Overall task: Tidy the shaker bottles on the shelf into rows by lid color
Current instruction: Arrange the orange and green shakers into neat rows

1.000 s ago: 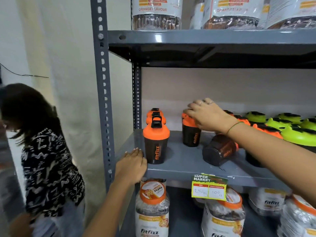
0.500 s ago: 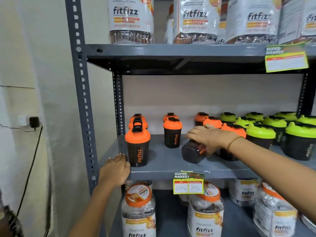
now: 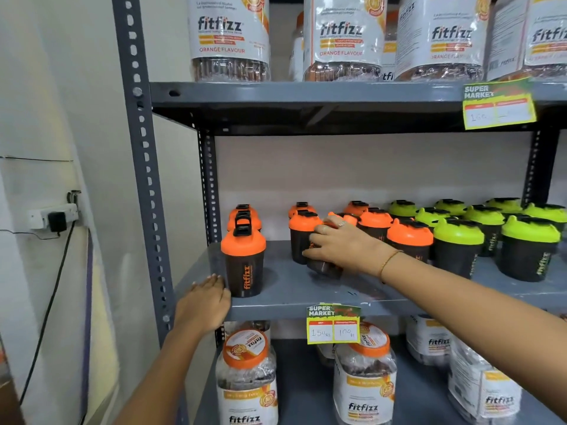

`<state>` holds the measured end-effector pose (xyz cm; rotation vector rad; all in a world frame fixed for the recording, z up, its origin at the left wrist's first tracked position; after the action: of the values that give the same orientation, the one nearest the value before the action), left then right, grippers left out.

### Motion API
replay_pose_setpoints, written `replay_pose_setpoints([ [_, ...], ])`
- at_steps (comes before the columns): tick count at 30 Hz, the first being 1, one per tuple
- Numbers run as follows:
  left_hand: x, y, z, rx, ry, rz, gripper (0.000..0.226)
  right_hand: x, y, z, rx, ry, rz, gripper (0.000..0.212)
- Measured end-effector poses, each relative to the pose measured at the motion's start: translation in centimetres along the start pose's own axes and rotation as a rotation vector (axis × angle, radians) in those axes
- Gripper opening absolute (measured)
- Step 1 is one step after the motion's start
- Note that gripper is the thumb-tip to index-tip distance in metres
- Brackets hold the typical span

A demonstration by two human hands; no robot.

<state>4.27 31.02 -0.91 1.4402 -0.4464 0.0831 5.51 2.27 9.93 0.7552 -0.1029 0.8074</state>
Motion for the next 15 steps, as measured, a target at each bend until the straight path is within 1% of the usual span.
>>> replay_pose_setpoints([
  [1,0.0,0.0,0.0,-0.001,-0.001,-0.002,0.054,0.3,0.5,-0.6,-0.044,0.010,0.012,0.047],
  [5,0.0,0.0,0.0,0.010,-0.003,-0.009,0.054,1.1,1.9,-3.4,-0.242,0.065,-0.028,0.044],
  [8,0.0,0.0,0.0,0.013,-0.003,-0.001,0.054,0.7,2.4,-5.4,-0.321,0.105,-0.019,0.042],
  [11,0.0,-0.1,-0.1,0.014,-0.003,0.009,0.054,-0.2,2.0,-7.0,-0.511,0.142,0.004,0.056],
  [13,0.1,-0.1,-0.1,0.017,-0.004,0.013,0.054,-0.5,1.6,-7.4,-0.566,0.114,-0.024,0.068],
  [15,0.0,-0.1,-0.1,0.020,-0.006,0.011,0.054,-0.7,1.3,-7.6,-0.580,0.091,-0.025,0.075],
])
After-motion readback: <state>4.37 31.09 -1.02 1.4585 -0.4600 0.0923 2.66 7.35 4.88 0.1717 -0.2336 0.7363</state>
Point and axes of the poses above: each hand's wrist, its own x-axis towards the middle knuckle, its own y-axis out of the back of the hand, z = x × y, the point moved 2 cm from there along x, towards the middle knuckle, and after that the axes turned 13 degrees about -y, right-handed, at the moved point
